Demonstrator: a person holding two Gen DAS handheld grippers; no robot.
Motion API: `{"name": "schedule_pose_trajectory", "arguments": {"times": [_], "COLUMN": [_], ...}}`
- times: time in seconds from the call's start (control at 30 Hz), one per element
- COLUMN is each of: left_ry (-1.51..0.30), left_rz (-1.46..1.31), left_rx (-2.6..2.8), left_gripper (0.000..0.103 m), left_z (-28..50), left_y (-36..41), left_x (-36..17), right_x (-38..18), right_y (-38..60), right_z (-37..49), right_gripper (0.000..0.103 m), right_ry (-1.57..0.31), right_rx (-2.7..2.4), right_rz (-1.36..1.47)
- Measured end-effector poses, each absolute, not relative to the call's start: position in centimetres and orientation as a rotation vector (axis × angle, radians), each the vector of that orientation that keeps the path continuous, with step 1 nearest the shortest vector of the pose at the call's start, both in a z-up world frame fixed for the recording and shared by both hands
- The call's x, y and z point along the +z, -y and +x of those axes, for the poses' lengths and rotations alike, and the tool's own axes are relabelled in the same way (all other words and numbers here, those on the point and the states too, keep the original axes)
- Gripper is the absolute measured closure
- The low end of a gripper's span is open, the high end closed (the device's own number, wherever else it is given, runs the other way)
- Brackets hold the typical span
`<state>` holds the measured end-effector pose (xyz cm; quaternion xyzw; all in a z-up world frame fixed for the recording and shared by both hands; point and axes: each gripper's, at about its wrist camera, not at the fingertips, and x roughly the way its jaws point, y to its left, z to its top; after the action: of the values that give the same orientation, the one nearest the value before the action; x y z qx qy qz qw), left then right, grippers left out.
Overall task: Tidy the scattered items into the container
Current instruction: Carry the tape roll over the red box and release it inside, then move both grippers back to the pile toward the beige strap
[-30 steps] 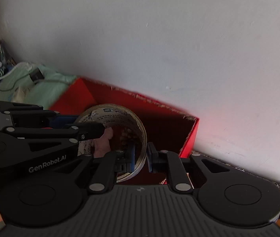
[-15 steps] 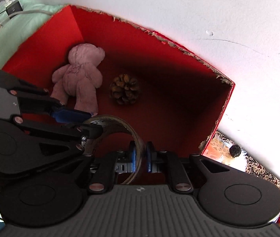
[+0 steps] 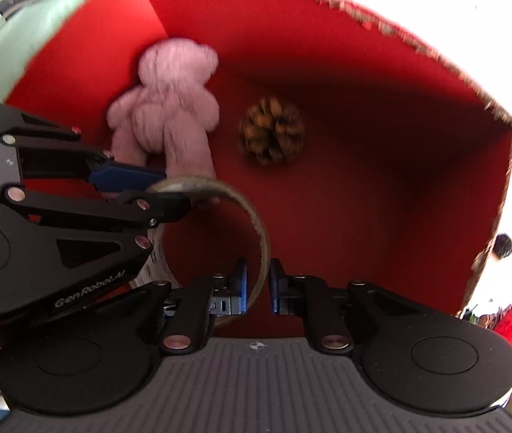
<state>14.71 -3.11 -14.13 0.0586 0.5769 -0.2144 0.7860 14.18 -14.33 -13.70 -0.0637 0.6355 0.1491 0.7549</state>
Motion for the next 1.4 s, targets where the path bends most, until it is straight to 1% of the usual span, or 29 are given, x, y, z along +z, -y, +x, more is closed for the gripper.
{"name": "schedule_pose_trajectory", "arguments": {"times": [0.07, 0.1, 0.13, 0.2, 0.27, 0.33, 0.43, 0.53, 0.6, 0.63, 0.67, 0.83, 0.9, 1.0, 1.03, 1.07, 1.1, 1.17, 1.2, 1.27, 1.4], "left_ry": [-1.250, -1.255, -1.260, -1.249, -1.234, -1.216, -1.201, -1.210, -1.219, -1.227, -1.232, -1.204, -1.131, -1.024, -0.994, -0.964, -0.934, -0.885, -0.863, -0.839, -0.859], "left_rz": [0.136, 0.135, 0.134, 0.142, 0.162, 0.172, 0.153, 0.167, 0.167, 0.163, 0.159, 0.129, 0.140, 0.150, 0.149, 0.148, 0.147, 0.143, 0.141, 0.135, 0.148], "left_rx": [-0.469, -0.473, -0.477, -0.487, -0.492, -0.498, -0.513, -0.502, -0.488, -0.479, -0.466, -0.424, -0.396, -0.366, -0.367, -0.368, -0.369, -0.403, -0.430, -0.484, -0.588], "left_gripper": [0.079, 0.079, 0.079, 0.082, 0.086, 0.087, 0.087, 0.087, 0.087, 0.087, 0.086, 0.081, 0.082, 0.071, 0.067, 0.060, 0.057, 0.047, 0.045, 0.037, 0.037], "left_z": [14.7, 14.8, 14.9, 15.0, 14.8, 14.6, 14.7, 14.9, 14.9, 15.0, 14.9, 14.3, 13.4, 11.9, 11.3, 10.7, 10.2, 8.9, 8.2, 6.7, 4.2], "left_y": [3.3, 3.3, 3.3, 3.1, 3.0, 2.8, 2.6, 3.2, 3.7, 3.9, 4.0, 3.9, 4.1, 4.8, 5.3, 5.8, 6.3, 8.2, 9.5, 12.5, 19.4], "left_x": [-14.4, -14.4, -14.4, -14.4, -14.2, -13.8, -12.8, -12.8, -13.1, -13.2, -13.3, -12.1, -10.1, -7.1, -6.1, -5.1, -4.0, -2.4, -1.8, -1.0, -2.0], "right_x": [-14.3, -14.6, -14.6, -14.1, -13.2, -12.1, -10.5, -9.7, -9.2, -9.1, -8.9, -6.5, -5.4, -3.6, -3.0, -2.6, -2.2, -1.7, -1.6, -2.1, -3.5], "right_y": [14.6, 14.7, 14.9, 15.1, 15.1, 15.1, 15.3, 15.9, 16.7, 17.0, 17.3, 19.9, 21.4, 24.2, 25.6, 27.0, 28.3, 32.2, 34.1, 38.0, 46.3], "right_z": [14.3, 14.4, 14.3, 14.0, 13.7, 13.3, 12.7, 12.4, 12.3, 12.4, 12.3, 11.4, 10.9, 9.7, 9.1, 8.4, 7.7, 6.0, 5.2, 3.4, -0.7], "right_gripper": [0.088, 0.087, 0.084, 0.082, 0.070, 0.066, 0.065, 0.065, 0.062, 0.058, 0.055, 0.050, 0.050, 0.049, 0.047, 0.044, 0.042, 0.040, 0.040, 0.040, 0.040], "right_ry": [-1.424, -1.439, -1.436, -1.407, -1.372, -1.328, -1.273, -1.264, -1.261, -1.256, -1.247, -1.162, -1.118, -1.041, -1.010, -0.985, -0.961, -0.927, -0.922, -0.932, -0.976], "right_rx": [0.321, 0.314, 0.310, 0.302, 0.282, 0.262, 0.244, 0.236, 0.231, 0.233, 0.232, 0.244, 0.247, 0.230, 0.218, 0.197, 0.176, 0.098, 0.060, -0.032, -0.210], "right_rz": [-0.118, -0.097, -0.073, -0.052, -0.052, -0.071, -0.100, -0.101, -0.092, -0.079, -0.064, 0.089, 0.161, 0.241, 0.271, 0.292, 0.310, 0.330, 0.334, 0.331, 0.422]}}
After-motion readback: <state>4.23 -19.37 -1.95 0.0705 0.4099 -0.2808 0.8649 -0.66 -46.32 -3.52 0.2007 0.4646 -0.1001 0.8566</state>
